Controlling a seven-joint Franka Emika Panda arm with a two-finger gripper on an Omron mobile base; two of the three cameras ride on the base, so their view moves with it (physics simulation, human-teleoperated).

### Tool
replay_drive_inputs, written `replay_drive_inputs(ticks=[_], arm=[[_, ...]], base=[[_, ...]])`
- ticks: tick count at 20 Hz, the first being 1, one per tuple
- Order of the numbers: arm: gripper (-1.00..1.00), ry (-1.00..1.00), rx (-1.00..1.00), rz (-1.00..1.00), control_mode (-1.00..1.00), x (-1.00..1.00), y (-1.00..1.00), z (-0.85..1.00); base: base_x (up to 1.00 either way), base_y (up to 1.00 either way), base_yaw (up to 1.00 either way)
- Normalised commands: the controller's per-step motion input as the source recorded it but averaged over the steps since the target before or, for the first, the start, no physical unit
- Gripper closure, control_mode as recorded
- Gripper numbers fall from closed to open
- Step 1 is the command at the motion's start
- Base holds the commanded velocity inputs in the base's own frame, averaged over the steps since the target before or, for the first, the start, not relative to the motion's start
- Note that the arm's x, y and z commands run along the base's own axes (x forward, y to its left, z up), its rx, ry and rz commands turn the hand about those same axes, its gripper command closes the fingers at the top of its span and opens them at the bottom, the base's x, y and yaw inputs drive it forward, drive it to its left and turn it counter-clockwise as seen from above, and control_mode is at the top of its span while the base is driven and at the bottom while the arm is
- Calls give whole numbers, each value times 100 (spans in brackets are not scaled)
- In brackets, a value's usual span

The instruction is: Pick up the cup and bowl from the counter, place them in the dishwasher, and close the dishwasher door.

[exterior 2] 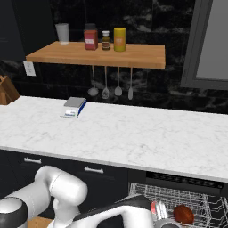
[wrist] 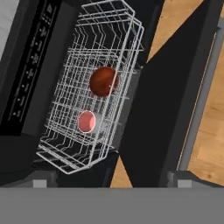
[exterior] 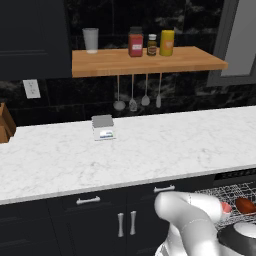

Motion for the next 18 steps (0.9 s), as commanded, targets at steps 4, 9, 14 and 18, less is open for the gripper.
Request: replay_drive_inputs(ticks=[4,9,14,18], arm=[[-100,-8,22,13,-100,-51,8,-2],[-100,0,12,7,-100,-23,0,-13],[-100,-1,2,3,-100,0,0,-35],[-100,-14,6,0,-100,-39,6,-4]], base=[[0,0,0],[0,0,0],[0,0,0],[0,0,0]])
